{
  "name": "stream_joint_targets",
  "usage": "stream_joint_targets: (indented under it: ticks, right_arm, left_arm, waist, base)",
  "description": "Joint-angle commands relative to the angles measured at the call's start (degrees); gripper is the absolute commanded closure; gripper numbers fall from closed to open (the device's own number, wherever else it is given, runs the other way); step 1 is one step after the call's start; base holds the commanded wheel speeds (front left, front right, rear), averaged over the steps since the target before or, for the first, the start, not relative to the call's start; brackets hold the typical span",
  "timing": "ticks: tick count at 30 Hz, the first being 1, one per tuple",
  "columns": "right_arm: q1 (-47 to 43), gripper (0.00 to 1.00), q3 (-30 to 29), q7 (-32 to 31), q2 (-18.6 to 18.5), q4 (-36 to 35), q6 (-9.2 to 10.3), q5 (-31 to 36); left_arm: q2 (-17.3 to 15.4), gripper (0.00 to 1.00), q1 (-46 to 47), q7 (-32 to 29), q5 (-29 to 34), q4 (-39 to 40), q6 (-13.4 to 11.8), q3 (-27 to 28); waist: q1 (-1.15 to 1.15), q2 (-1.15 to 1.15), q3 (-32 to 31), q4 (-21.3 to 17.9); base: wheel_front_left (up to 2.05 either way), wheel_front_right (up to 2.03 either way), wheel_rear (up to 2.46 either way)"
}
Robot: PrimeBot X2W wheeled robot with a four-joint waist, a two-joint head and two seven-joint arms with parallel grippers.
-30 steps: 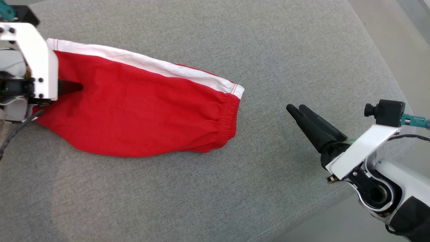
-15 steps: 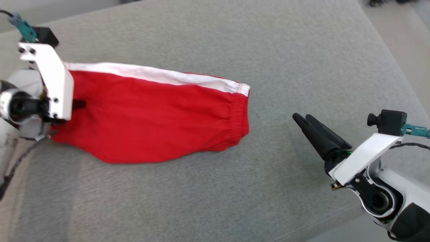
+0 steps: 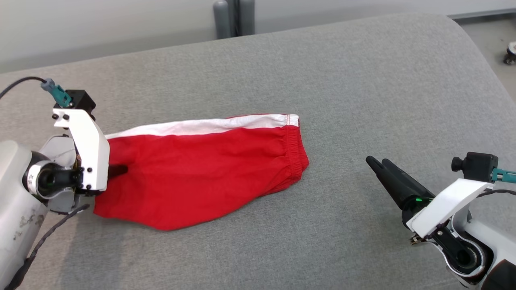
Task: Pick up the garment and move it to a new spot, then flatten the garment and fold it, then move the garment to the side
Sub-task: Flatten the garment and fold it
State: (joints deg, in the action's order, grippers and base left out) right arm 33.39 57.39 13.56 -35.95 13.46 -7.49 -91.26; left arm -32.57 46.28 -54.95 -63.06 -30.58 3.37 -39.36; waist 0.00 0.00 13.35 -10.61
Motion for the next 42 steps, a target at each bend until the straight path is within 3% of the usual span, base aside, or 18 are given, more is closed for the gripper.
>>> stream_joint_targets:
  ticks: [1,8,9,10,11,14,19,28,30,34,35,42]
  right_arm:
    - [-0.9,0.00,-0.4,0.0,-0.4,0.1,-0.02,-0.3]
    - [-2.3,0.00,-0.5,-0.4,-0.5,0.4,-0.02,-0.6]
    - [-2.5,0.00,-0.5,-0.4,-0.5,0.4,-0.02,-0.6]
    - [-2.6,0.00,-0.5,-0.4,-0.5,0.4,-0.01,-0.7]
    - [-2.7,0.00,-0.6,-0.3,-0.5,0.4,-0.02,-0.7]
    - [-3.4,0.00,-0.8,-0.3,-0.7,0.4,-0.02,-0.8]
    - [-4.1,0.00,-1.4,0.1,-1.1,0.6,-0.02,-0.1]
    - [-5.7,0.00,-5.2,1.7,-1.6,2.7,-0.02,5.8]
    - [-6.4,0.00,-9.1,1.7,-1.0,3.2,-0.02,9.0]
    - [-9.9,0.00,-18.5,1.7,2.5,1.6,-0.01,17.9]
    - [-9.9,0.00,-18.5,1.7,2.5,1.6,-0.01,17.9]
    - [-15.5,0.00,-30.4,1.7,8.1,-1.0,-0.02,30.9]
  left_arm:
    - [-0.1,1.00,-1.2,0.4,-0.1,0.0,-0.4,0.2]
    - [-1.1,1.00,-3.6,1.1,-0.2,-0.7,-0.9,0.1]
    - [-1.1,0.92,-3.9,1.6,-0.2,-0.9,-1.2,0.3]
    - [-1.1,0.16,-4.0,2.3,0.1,-1.1,-1.4,0.4]
    - [-1.0,0.00,-4.1,2.7,0.2,-1.3,-1.5,0.4]
    - [-0.5,0.00,-5.0,2.6,-0.3,-1.8,-1.3,0.2]
    - [-2.4,0.00,-3.7,3.9,1.5,-0.9,-0.8,0.1]
    - [-4.4,0.00,-4.0,17.0,7.0,7.6,-1.2,2.0]
    - [-4.9,0.00,-5.5,21.8,8.6,10.5,-2.7,3.2]
    - [-3.9,0.00,-11.6,35.7,10.6,16.7,-9.1,7.6]
    - [-3.9,0.00,-11.6,35.7,10.6,16.7,-9.1,7.6]
    - [-0.5,0.00,-22.7,54.0,14.5,24.5,-15.0,10.5]
  waist:
    - [0.00,0.00,-1.4,1.5]
    - [0.00,0.00,-3.1,2.2]
    - [0.00,0.00,-3.3,2.1]
    - [0.00,0.00,-3.5,2.1]
    - [0.00,0.00,-3.6,2.1]
    - [0.00,0.00,-4.0,2.1]
    - [0.00,0.00,-4.8,2.4]
    - [0.00,0.00,-6.3,4.0]
    - [0.00,0.00,-6.6,4.5]
    - [0.00,0.00,-7.0,5.8]
    - [0.00,0.00,-7.0,5.8]
    - [0.00,0.00,-7.8,7.8]
  base:
    - [0.00,0.00,0.00]
    - [0.00,0.00,0.00]
    - [0.00,0.00,0.00]
    - [0.00,0.00,0.00]
    - [0.00,0.00,0.00]
    - [0.00,0.00,0.00]
    - [0.00,0.00,0.00]
    - [0.00,0.00,0.00]
    - [0.00,0.00,0.00]
    - [0.00,0.00,0.00]
    - [0.00,0.00,0.00]
    - [0.00,0.00,0.00]
